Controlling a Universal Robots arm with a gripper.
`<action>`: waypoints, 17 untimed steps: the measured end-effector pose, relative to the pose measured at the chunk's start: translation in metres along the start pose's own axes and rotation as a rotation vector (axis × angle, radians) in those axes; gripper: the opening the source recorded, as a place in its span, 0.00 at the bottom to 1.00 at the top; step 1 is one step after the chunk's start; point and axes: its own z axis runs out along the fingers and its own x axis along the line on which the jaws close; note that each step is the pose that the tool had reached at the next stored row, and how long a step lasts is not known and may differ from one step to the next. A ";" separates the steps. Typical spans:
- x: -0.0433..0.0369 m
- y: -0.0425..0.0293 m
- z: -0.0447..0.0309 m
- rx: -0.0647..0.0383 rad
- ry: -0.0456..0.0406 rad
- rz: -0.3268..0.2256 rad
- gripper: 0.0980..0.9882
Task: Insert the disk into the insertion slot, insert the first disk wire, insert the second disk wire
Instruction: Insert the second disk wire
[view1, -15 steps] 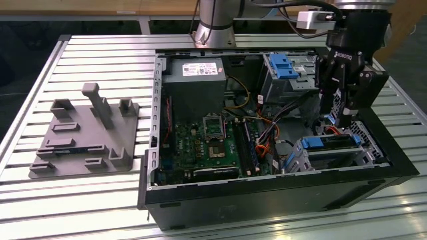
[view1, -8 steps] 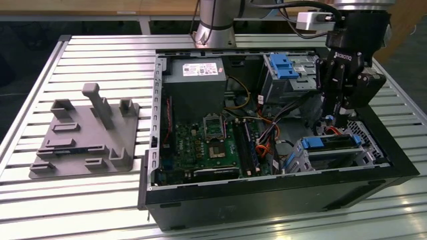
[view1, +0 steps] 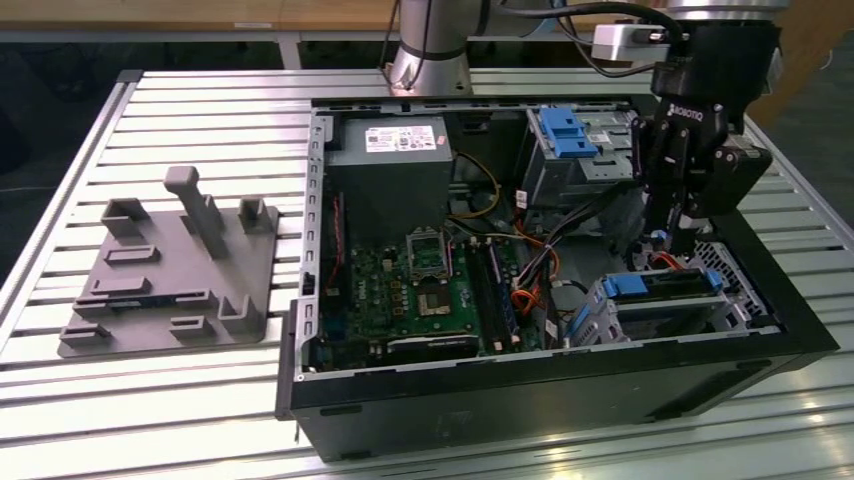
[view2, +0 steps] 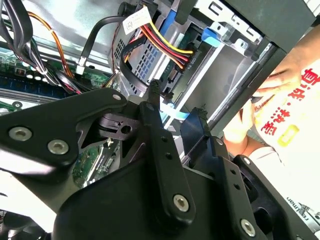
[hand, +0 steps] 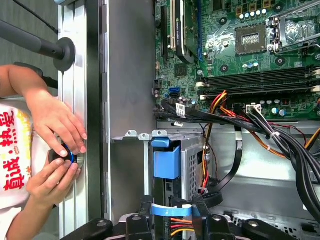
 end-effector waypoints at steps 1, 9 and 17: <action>-0.0001 0.0000 0.0000 0.000 0.0000 0.000 0.39; -0.0034 0.0001 -0.0002 0.004 0.0046 -0.007 0.39; -0.0047 0.0001 0.0019 0.008 0.0053 -0.016 0.39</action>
